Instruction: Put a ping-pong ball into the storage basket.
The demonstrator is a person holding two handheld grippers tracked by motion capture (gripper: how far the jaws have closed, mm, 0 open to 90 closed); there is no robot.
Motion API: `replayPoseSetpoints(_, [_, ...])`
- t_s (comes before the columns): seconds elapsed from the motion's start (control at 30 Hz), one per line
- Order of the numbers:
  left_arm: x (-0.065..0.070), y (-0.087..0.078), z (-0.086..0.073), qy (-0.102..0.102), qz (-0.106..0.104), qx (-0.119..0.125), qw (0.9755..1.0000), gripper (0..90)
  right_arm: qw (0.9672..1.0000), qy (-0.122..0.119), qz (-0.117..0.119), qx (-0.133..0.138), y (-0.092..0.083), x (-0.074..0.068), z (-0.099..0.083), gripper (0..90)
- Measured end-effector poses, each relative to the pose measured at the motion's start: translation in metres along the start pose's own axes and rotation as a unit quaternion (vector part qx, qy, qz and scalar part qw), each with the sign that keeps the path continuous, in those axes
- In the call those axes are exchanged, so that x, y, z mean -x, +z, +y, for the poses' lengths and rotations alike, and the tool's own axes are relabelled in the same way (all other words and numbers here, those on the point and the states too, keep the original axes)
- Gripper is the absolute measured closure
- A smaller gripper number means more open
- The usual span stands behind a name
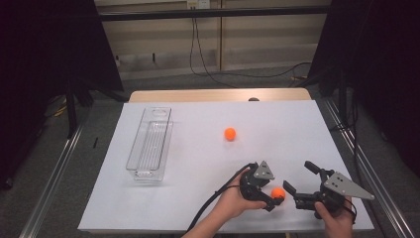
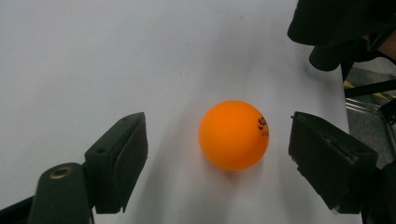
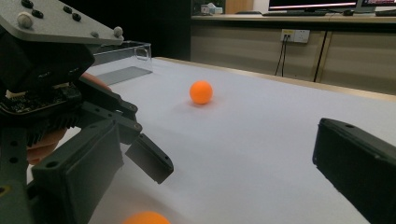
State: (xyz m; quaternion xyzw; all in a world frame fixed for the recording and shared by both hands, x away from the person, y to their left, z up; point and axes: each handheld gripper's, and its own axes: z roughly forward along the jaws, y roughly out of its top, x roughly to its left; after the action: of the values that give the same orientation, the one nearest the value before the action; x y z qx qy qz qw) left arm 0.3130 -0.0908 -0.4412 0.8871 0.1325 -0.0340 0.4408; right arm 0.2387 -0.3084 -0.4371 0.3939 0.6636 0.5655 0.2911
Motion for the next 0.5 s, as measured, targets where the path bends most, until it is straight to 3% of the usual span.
replayPoseSetpoints(0.5, [0.002,0.01,0.001,-0.002,-0.01,-0.015,0.9998,32.2,1.0,-0.001,0.001,-0.001,0.0,0.0,0.0,1.0])
